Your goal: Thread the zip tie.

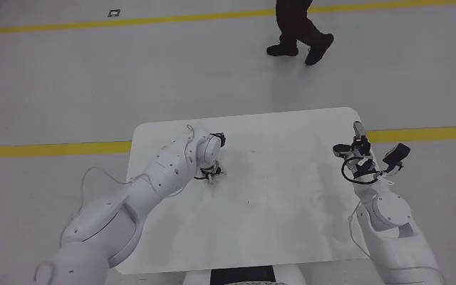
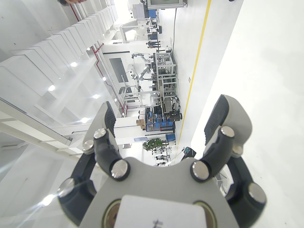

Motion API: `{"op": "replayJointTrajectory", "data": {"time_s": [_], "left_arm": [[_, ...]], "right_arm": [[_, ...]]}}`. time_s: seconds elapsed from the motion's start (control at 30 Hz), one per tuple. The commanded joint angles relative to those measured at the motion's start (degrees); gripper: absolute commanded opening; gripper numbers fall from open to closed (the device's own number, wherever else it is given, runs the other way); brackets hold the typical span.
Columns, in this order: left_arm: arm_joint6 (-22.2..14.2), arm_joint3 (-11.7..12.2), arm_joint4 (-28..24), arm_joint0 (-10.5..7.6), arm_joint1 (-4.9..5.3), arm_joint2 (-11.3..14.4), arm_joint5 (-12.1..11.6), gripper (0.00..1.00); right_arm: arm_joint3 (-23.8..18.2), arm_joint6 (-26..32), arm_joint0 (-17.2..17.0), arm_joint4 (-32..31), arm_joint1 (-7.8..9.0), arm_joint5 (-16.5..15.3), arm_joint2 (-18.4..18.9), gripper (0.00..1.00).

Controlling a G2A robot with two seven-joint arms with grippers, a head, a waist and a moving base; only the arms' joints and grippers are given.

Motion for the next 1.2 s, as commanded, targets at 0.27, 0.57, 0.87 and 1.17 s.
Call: {"op": "replayJointTrajectory", "data": {"time_s": [0.27, 0.57, 0.87, 1.17], "left_arm": [[-1.9, -1.7, 1.0, -1.31, -0.07, -0.3, 0.9, 0.0], [-3.6, -5.1, 2.3, -0.77, 1.14, -1.3, 1.8, 0.0], [-3.9, -6.3, 2.3, 0.28, 2.0, -2.3, 1.6, 0.0], [-4.0, -6.6, 2.2, 0.76, 2.23, -2.7, 1.3, 0.0]], "right_arm": [[0.0, 0.0, 0.0, 0.0, 0.0, 0.0, 0.0, 1.0], [0.0, 0.0, 0.0, 0.0, 0.0, 0.0, 0.0, 1.0], [0.0, 0.0, 0.0, 0.0, 0.0, 0.0, 0.0, 1.0], [0.0, 0.0, 0.0, 0.0, 0.0, 0.0, 0.0, 1.0]]}}
